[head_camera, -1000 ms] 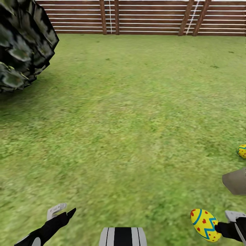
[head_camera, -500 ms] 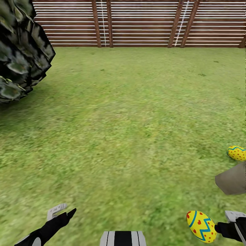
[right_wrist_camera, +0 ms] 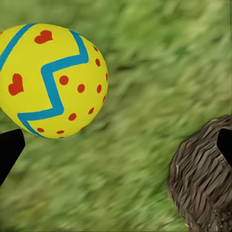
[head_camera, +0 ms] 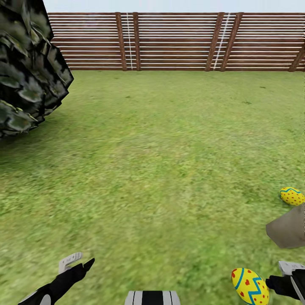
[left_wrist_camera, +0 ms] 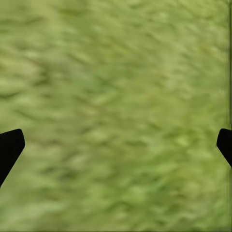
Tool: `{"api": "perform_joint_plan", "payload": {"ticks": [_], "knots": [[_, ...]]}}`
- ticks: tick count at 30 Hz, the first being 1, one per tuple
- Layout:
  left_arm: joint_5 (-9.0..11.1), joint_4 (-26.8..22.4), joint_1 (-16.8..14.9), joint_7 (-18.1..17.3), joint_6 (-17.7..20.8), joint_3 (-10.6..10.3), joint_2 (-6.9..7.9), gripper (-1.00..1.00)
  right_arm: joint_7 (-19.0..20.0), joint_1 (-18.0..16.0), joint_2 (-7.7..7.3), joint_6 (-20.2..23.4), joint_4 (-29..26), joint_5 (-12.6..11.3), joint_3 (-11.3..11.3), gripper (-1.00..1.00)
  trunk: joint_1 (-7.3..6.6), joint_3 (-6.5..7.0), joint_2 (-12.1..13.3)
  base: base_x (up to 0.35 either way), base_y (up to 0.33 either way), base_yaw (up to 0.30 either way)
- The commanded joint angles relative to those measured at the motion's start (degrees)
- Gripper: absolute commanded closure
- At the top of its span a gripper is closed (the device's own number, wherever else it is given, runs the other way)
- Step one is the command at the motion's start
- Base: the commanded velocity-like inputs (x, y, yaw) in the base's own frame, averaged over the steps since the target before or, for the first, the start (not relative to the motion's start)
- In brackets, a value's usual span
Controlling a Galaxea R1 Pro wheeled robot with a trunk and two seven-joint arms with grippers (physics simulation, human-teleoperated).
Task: Take the three Easter eggs out of the wicker basket on the lawn in the garden, then place them on the lawn next to a single tree (choose any tree) so that all three eggs are next to the same tree and none are left in the basket.
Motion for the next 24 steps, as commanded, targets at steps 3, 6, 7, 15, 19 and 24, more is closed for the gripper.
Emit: {"api": "perform_joint_plan", "payload": {"ticks": [3, 6, 7, 15, 19, 24], "knots": [[0.46, -0.02, -0.02, -0.14, 0.49, 0.12, -0.02, -1.0, 0.57, -0.02, 0.05, 0.23, -0.06, 0.6, -0.08, -1.0, -0.09, 0.73, 0.02, -0.006, 0.0, -0.114], [0.46, 0.04, -0.02, -0.14, 0.49, 0.12, -0.03, -1.0, 0.56, -0.02, 0.06, 0.24, -0.06, 0.6, -0.08, -1.0, -0.16, 1.56, 0.06, -0.001, 0.0, -0.198], [0.46, 0.04, -0.02, -0.14, 0.49, 0.12, -0.02, -1.0, 0.55, -0.02, 0.06, 0.24, -0.06, 0.6, -0.08, -1.0, -0.19, 1.83, 0.08, -0.001, 0.0, -0.167], [0.46, 0.0, -0.02, -0.14, 0.49, 0.12, -0.03, -1.0, 0.54, -0.02, 0.14, 0.24, -0.06, 0.6, -0.08, -1.0, -0.4, 3.67, 0.19, 0.0, 0.0, -0.03], [0.46, -0.01, -0.02, -0.14, 0.49, 0.12, -0.03, -1.0, 0.54, -0.02, 0.15, 0.24, -0.06, 0.61, -0.08, -1.0, -0.5, 4.56, 0.24, 0.0, 0.0, -0.001], [0.46, -0.01, -0.02, -0.16, 0.46, 0.13, -0.03, -1.0, 0.63, -0.02, 0.1, 0.12, -0.06, 0.57, -0.12, -1.0, -0.58, 5.22, 0.28, 0.0, 0.0, 0.0]]}}
